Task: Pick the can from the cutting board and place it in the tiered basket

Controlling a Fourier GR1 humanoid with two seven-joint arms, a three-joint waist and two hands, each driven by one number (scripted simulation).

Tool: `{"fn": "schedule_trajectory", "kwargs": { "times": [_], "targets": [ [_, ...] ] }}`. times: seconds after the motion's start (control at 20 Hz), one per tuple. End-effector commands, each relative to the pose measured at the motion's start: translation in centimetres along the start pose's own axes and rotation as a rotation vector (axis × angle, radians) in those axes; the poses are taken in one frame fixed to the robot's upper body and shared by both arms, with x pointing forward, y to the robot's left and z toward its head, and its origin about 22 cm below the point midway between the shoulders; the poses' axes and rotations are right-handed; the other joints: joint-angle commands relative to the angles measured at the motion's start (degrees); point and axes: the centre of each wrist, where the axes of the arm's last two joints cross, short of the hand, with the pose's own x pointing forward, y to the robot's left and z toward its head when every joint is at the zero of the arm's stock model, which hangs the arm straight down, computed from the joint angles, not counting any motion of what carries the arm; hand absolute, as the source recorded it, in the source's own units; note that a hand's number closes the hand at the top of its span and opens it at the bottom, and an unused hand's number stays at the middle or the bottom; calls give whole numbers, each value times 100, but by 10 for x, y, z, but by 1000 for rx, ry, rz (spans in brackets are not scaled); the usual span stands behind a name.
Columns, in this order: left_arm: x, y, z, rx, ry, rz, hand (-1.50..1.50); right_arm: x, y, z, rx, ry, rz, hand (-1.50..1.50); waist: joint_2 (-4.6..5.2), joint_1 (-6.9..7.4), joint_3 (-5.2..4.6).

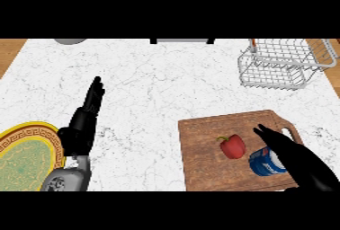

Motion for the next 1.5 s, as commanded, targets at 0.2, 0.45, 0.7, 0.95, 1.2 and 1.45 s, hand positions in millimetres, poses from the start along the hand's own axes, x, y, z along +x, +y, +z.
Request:
{"fn": "schedule_trajectory", "kwargs": {
  "times": [0.2, 0.45, 0.7, 0.95, 1.2, 1.45],
  "targets": [
    [-6, -2, 0, 9, 0, 4, 0, -9, 4, -9, -148, -43, 100, 150, 10, 2, 11],
    [-6, -9, -2, -17, -13, 0, 0, 25, 15, -46, -140, 96, 242, 150, 24, 79, 6],
    [4, -23, -2, -51, -30, 23, 0, 73, 19, -93, -16, 373, 388, 150, 66, 312, -1],
    [4, -13, -6, -11, -19, 8, 0, 117, 9, -124, -69, 439, 393, 150, 27, 111, 10],
    [2, -12, 3, 6, -11, 4, 0, 116, -26, -117, -213, 488, 371, 150, 5, 30, 10],
    [-10, -9, 2, 17, 15, -6, 0, 142, -92, -74, -394, 499, 346, 150, -22, -42, 4]
  ]
}}
